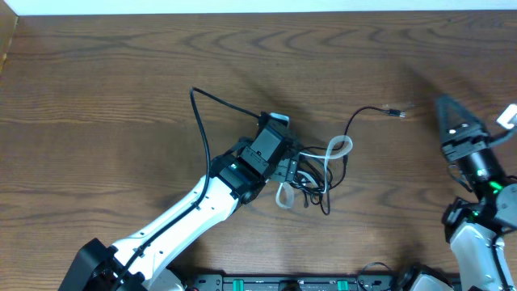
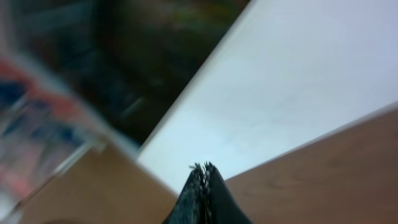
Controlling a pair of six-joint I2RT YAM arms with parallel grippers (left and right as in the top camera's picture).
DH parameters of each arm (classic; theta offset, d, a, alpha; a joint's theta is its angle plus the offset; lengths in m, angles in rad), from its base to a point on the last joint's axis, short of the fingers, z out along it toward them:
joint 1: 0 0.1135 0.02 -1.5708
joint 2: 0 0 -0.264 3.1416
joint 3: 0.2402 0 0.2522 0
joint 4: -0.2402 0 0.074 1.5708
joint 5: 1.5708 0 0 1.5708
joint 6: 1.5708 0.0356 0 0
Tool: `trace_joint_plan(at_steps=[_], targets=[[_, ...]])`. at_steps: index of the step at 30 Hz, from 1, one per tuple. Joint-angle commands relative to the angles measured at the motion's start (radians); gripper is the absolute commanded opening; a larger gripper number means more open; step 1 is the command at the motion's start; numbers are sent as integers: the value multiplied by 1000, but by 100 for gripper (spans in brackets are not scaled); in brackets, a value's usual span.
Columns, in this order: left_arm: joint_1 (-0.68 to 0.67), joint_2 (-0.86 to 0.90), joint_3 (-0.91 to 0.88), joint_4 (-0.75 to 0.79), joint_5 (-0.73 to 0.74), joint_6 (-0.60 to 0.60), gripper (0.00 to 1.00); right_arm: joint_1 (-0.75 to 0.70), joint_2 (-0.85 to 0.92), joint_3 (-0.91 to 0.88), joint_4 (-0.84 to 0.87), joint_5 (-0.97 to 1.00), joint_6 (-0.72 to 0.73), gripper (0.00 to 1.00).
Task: Untangle cables
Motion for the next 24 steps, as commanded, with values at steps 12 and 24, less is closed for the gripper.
trace_joint_plan(at_steps=[12, 24], targets=[[4, 8, 13, -3, -200, 9, 95, -77, -4, 8, -417, -152, -159, 24], [4, -14, 13, 26, 80, 9, 95, 175, -4, 7, -807, -284, -178, 71]])
